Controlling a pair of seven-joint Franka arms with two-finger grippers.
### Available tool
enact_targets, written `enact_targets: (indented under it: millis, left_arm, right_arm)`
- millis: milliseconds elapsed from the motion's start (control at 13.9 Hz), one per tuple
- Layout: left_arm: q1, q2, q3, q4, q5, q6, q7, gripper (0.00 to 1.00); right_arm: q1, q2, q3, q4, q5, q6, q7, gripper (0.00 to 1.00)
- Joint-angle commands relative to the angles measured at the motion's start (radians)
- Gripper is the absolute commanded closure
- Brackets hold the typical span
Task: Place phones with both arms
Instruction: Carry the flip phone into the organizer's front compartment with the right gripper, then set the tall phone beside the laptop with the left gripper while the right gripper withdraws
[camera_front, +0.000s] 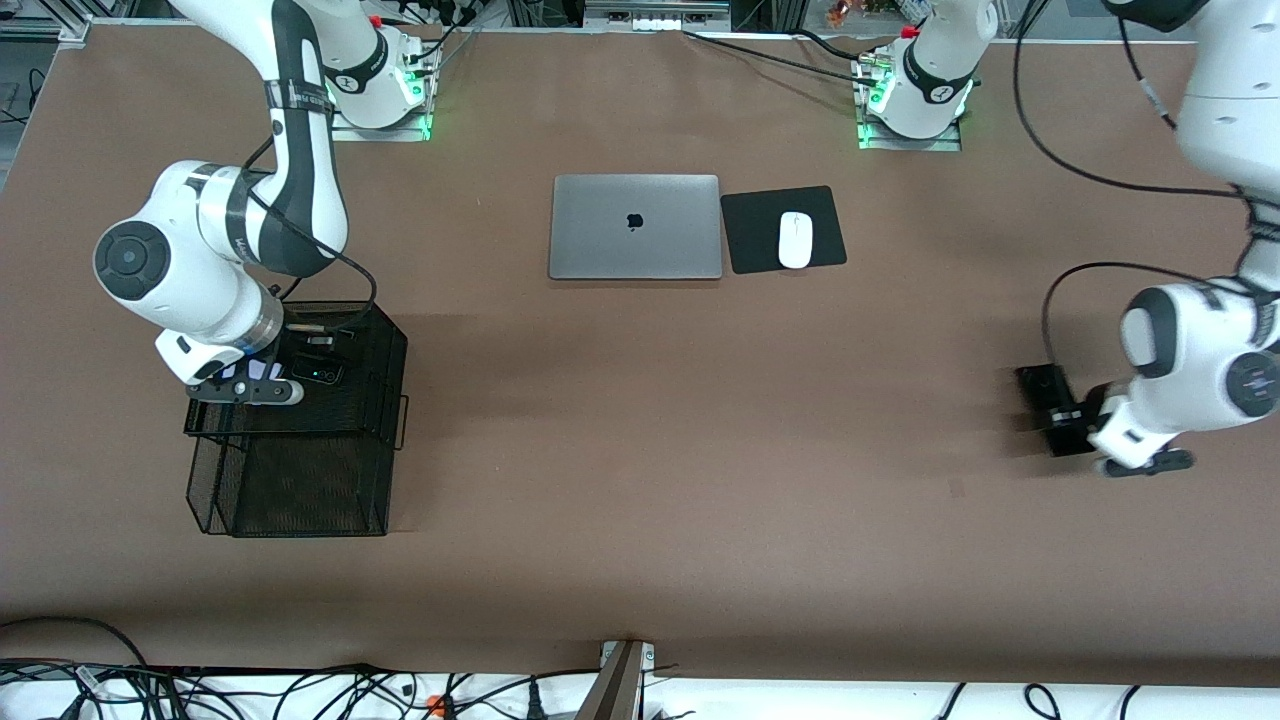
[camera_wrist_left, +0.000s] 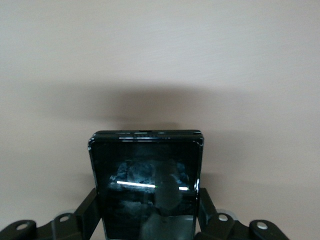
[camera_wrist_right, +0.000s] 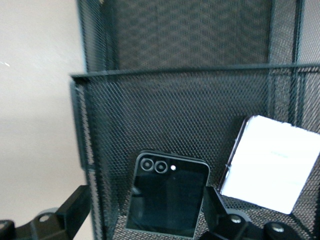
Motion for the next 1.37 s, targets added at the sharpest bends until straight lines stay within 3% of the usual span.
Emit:
enact_targets:
  millis: [0,217,433,650,1083,1299]
  left_arm:
    - [-0.095,0.009,0.015,0.048,-0.021,-0.025,-0.118,1.0]
    - [-0.213,0.01,0.015,0.053,-0.021,-0.024,-0.282,1.0]
    - [-0.357,0.015,0.013,0.07,-0.031,-0.024,-0.429,1.0]
    - [-0.523,0.051,0.015,0.157,-0.134,-0.025,-0.528,1.0]
    - [-0.784,0.216,0.027,0.408,-0.134,-0.03,-0.624,1.0]
    - [-0.85,0.242,0.029,0.47,-0.133,-0.041,-0.667,1.0]
  right_arm:
    - [-0.005,-0.021,-0.019,0.091,0.018,-0.117,-0.011,0.0]
    - [-0.043,-0.017,-0.03,0.203,0.018,-0.252,-0.008,0.0]
    - [-0.049,-0.014,-0.028,0.282,0.016,-0.29,0.088,0.01]
    - [-0.097,0.0,-0.025,0.345,0.018,-0.321,0.107,0.0]
    - [-0.109,0.009,-0.018,0.363,0.004,-0.379,0.061,0.0]
    - [-0.106,0.011,-0.016,0.36,0.016,-0.379,0.081,0.0]
